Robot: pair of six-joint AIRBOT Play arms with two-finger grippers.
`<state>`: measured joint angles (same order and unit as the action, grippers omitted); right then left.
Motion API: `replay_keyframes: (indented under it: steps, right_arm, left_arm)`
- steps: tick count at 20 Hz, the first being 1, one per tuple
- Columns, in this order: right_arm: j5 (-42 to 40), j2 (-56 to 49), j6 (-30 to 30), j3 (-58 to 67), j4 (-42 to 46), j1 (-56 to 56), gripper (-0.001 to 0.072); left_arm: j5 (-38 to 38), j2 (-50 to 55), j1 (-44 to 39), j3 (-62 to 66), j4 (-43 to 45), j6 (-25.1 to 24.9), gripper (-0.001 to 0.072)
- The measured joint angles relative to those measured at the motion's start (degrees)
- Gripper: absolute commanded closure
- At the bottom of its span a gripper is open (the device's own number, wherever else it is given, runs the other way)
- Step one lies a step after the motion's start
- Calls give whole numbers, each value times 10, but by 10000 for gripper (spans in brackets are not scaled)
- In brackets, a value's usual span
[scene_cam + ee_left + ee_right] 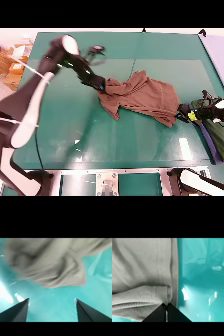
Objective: Fold the shirts.
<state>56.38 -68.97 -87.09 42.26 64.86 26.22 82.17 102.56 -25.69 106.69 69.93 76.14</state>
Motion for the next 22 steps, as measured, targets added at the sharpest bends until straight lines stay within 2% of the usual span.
replay_keyframes:
  steps: [6,7,8,9,10,11,15,18,22]
  right_arm:
    - [-1,-8,42,3,-38,9,700]
    - [-2,-9,45,3,-42,9,700]
    - [-2,-9,48,3,-47,9,700]
    - [-2,-9,51,3,-50,10,700]
    - [-2,-9,53,3,-53,10,700]
    - [-2,-9,55,3,-56,10,700]
    - [-2,-9,60,3,-61,10,701]
    - [19,-9,64,21,-76,10,702]
    - [98,6,99,116,-177,10,701]
  left_arm:
    - [-79,41,-166,-45,162,56,69]
    - [-88,50,-179,-48,192,66,91]
    - [-96,59,-189,-49,209,73,236]
    - [-102,66,-198,-51,227,78,351]
    - [-110,71,-203,-52,238,83,548]
    - [-113,75,-208,-51,249,88,679]
    - [-93,77,-214,-15,308,105,681]
    - [-59,40,-197,48,354,114,681]
    - [-40,-72,-114,103,355,128,681]
